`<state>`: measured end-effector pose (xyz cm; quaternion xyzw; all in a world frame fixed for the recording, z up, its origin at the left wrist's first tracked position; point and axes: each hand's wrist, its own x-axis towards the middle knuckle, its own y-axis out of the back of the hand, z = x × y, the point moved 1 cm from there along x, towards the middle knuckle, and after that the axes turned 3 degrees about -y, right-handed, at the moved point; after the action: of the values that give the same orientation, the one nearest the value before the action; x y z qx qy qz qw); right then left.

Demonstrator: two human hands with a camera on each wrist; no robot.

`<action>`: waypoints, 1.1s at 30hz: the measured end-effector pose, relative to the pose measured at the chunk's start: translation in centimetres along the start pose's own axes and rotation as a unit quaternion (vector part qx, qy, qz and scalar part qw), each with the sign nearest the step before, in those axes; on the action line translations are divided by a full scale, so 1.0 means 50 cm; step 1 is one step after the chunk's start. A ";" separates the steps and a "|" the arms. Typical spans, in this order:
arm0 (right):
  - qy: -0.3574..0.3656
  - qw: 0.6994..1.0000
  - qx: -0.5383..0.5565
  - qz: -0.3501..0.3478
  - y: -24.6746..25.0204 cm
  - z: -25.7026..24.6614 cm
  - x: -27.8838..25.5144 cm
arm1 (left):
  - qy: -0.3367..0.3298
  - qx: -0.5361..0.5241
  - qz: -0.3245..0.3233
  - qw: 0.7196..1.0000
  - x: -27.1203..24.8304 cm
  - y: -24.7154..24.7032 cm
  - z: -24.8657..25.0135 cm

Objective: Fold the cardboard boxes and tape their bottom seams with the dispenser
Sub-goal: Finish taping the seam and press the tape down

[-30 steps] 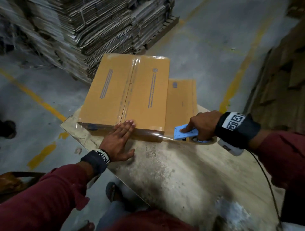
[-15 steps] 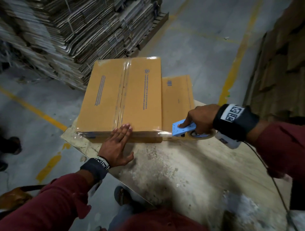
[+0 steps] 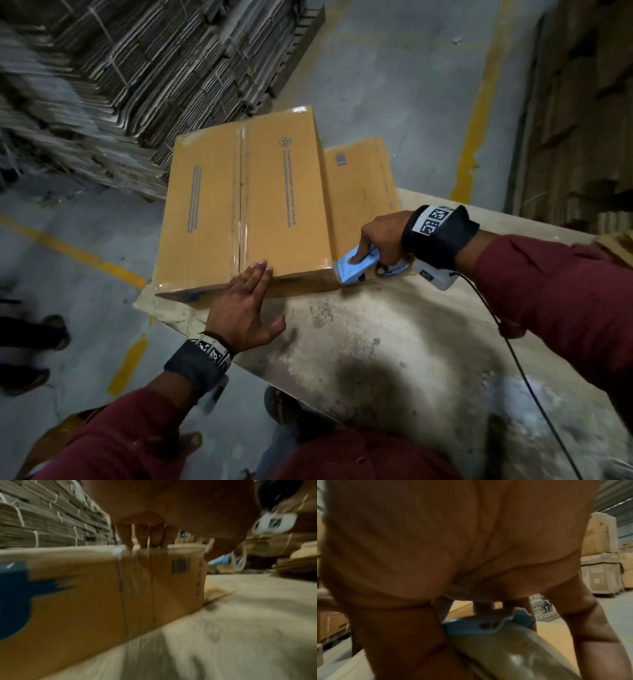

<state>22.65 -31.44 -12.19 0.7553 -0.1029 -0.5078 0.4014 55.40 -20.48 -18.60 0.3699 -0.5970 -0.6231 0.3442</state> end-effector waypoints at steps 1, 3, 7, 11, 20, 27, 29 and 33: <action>0.000 1.000 -0.002 -0.002 -0.001 -0.001 0.004 | -0.003 0.024 -0.003 1.000 0.011 0.020 0.007; -0.019 0.999 -0.036 -0.018 -0.012 -0.002 0.010 | -0.005 0.057 -0.006 0.998 0.039 0.058 0.019; -0.063 0.994 -0.063 -0.065 -0.072 0.016 0.019 | -0.075 0.032 -0.019 0.996 0.115 0.102 0.046; -0.068 0.995 -0.030 -0.073 -0.118 0.033 0.021 | -0.220 0.059 -0.100 0.969 0.199 0.102 0.095; -0.099 0.995 0.009 -0.011 -0.199 0.056 0.041 | -0.247 0.149 -0.273 0.918 0.293 0.067 0.163; -0.091 0.992 0.011 0.088 -0.202 0.042 0.029 | -0.243 -0.012 -0.290 0.926 0.336 0.132 0.128; -0.098 0.990 0.009 0.099 -0.208 0.032 0.030 | -0.270 -0.042 -0.275 0.922 0.354 0.144 0.094; -0.140 0.977 0.037 0.155 -0.223 -0.007 0.031 | -0.342 -0.048 -0.272 0.898 0.387 0.132 0.037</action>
<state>20.85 -24.83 -21.15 0.6661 -0.2928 -0.5355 0.4286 44.23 -36.77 -12.95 0.2652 -0.5235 -0.8084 -0.0461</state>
